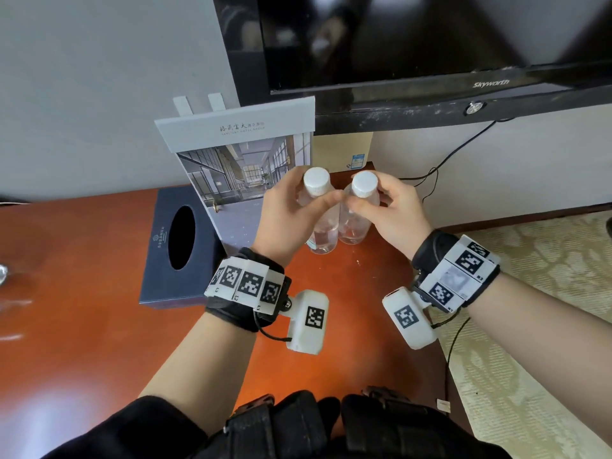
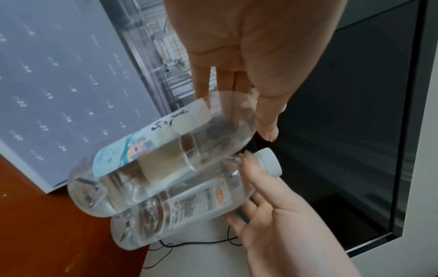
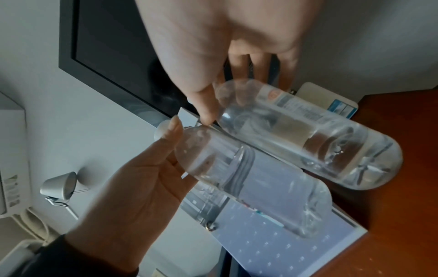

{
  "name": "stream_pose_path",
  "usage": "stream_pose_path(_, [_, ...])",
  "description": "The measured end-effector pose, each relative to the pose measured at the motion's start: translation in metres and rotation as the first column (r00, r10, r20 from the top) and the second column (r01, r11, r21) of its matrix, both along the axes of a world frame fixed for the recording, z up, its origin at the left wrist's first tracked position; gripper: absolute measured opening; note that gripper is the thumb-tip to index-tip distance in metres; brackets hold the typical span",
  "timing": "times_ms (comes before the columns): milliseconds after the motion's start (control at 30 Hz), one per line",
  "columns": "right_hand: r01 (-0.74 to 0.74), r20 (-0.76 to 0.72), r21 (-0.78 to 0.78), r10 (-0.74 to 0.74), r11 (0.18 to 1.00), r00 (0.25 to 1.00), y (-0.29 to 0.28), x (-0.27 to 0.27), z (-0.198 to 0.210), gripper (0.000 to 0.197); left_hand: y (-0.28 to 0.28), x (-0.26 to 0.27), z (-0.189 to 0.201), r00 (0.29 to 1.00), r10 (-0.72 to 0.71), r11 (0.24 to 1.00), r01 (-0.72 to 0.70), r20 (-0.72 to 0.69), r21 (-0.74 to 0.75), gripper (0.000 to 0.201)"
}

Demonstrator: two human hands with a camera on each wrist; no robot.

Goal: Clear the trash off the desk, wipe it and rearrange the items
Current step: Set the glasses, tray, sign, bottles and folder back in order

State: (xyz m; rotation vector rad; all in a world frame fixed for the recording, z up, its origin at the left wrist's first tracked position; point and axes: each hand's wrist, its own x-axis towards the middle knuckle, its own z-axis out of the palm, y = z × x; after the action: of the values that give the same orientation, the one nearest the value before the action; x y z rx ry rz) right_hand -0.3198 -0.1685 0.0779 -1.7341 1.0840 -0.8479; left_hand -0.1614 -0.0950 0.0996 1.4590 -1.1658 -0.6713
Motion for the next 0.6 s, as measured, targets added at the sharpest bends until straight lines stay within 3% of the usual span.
stream_pose_path(133, [-0.053,0.046,-0.016,0.054,0.998,0.997,0.016,0.008,0.01,0.026,0.019,0.003,0.007,0.999,0.021,0.999,-0.021,0.024,-0.028,0.031])
stream_pose_path(600, [-0.189,0.019,-0.005,0.189,0.982,0.982,0.074,0.032,0.014,0.033,0.103,0.016,0.001,0.971,0.237,0.971,-0.237,0.015,0.016,0.032])
